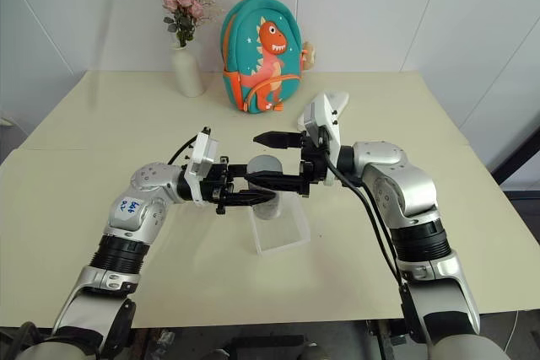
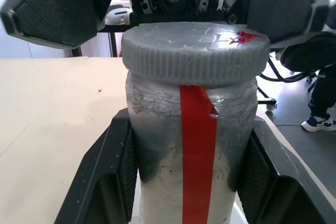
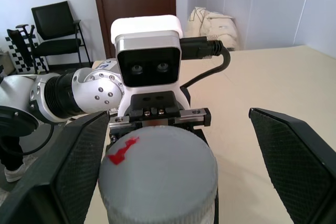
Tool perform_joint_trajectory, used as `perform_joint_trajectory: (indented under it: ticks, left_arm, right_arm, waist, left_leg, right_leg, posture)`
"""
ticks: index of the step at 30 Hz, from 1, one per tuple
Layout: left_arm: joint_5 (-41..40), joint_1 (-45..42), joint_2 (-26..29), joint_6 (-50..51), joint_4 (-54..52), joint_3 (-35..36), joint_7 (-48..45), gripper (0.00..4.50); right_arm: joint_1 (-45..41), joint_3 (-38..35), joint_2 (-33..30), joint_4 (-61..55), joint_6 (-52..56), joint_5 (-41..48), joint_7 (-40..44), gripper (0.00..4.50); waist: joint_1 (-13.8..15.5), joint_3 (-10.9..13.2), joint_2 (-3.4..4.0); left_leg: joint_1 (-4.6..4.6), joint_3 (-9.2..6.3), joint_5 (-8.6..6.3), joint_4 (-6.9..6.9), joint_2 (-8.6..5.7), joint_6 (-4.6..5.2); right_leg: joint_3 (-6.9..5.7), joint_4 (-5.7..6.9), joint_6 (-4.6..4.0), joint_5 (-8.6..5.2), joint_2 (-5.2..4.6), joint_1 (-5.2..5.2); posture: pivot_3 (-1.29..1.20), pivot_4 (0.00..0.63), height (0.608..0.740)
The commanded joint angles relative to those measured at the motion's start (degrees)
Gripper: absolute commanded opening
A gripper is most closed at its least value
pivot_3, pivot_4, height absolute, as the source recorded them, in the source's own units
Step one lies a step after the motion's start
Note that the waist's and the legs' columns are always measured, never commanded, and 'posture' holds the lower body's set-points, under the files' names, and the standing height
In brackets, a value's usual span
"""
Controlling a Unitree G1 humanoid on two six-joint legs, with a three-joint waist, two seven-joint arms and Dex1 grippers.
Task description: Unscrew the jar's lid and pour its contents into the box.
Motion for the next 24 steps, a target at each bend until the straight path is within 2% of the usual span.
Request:
perform_joint_trajectory:
  ticks: [1,12,24]
  left_arm:
    - [0.32,-1.38,-0.46,-1.42,0.45,0.2,0.4,2.05]
    - [-0.41,-2.66,-1.71,-1.59,0.6,0.64,0.65,2.05]
    - [-1.1,-0.82,-0.25,-0.58,-2.05,0.94,-0.12,2.05]
  right_arm:
    - [-1.31,-0.1,0.98,-2.61,0.1,0.74,-0.92,4.47]
    - [0.02,2.38,2.37,-0.07,-2.07,-2.55,-1.69,4.47]
    - [-2.22,0.07,1.05,4.0,-4.27,-4.43,-1.1,4.47]
  waist:
    - [-0.01,0.0,0.0]
    - [0.01,0.0,0.0]
    - [0.0,0.0,0.0]
  left_leg:
    - [0.0,0.0,0.0,0.0,0.0,0.0]
    - [0.0,-0.01,0.0,0.0,0.0,0.0]
    - [0.0,-0.01,0.0,0.04,0.0,0.0]
  right_leg:
    - [0.0,0.0,0.0,0.0,0.0,0.0]
    - [-0.01,0.02,0.0,0.0,0.0,0.0]
    - [-0.01,0.03,0.0,0.0,0.0,0.0]
  posture:
    - [0.0,0.15,0.74]
    - [0.0,0.15,0.74]
    - [0.0,0.15,0.74]
